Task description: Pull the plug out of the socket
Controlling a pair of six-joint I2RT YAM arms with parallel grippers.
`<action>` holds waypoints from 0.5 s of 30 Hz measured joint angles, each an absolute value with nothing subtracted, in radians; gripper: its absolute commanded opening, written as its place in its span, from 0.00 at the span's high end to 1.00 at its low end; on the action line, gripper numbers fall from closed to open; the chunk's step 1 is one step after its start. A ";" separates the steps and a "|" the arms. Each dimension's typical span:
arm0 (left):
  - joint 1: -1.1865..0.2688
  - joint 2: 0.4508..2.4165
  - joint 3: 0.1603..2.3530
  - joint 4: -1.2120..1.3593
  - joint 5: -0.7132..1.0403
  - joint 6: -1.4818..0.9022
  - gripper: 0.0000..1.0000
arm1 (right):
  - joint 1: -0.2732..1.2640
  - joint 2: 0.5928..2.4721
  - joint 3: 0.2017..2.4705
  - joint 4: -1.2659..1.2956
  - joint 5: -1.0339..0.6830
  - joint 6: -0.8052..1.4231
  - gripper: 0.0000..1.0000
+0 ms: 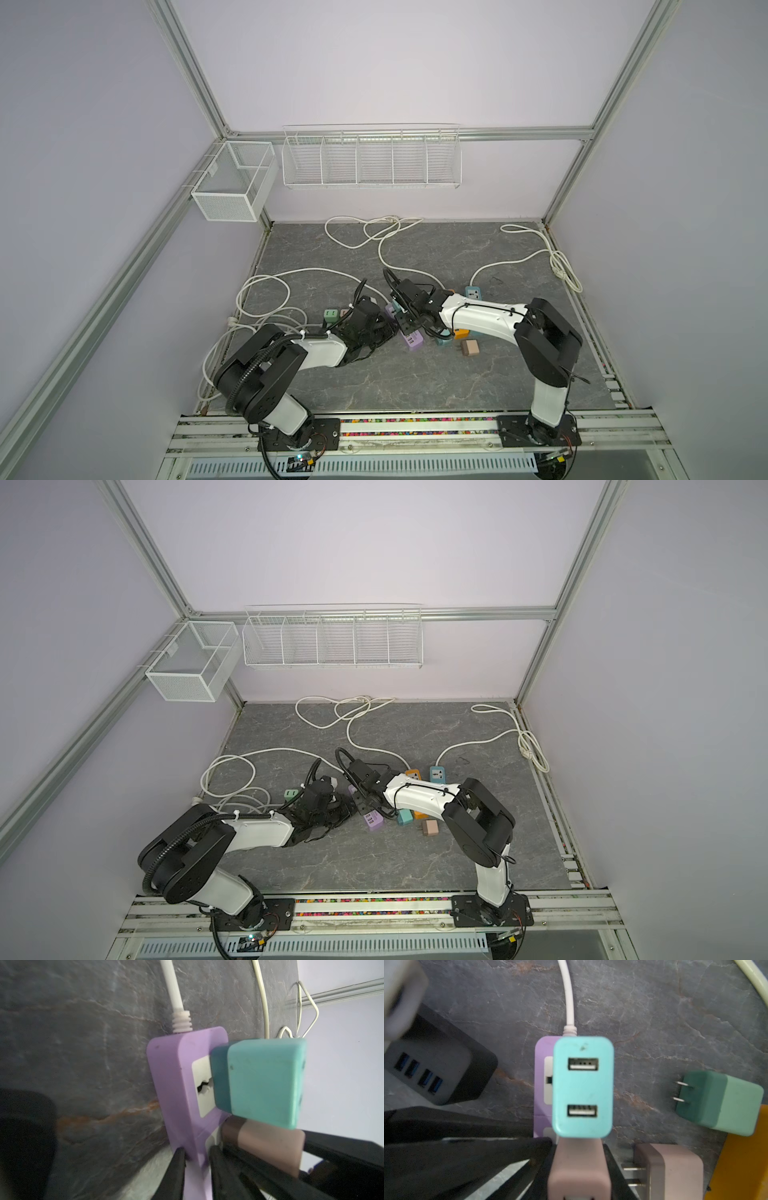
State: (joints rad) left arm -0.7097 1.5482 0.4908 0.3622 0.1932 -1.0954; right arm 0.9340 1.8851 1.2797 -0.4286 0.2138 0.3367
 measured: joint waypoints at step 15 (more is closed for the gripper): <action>-0.717 1.547 0.501 0.342 0.184 -1.095 0.78 | 0.923 1.872 1.263 -0.418 0.191 0.341 0.71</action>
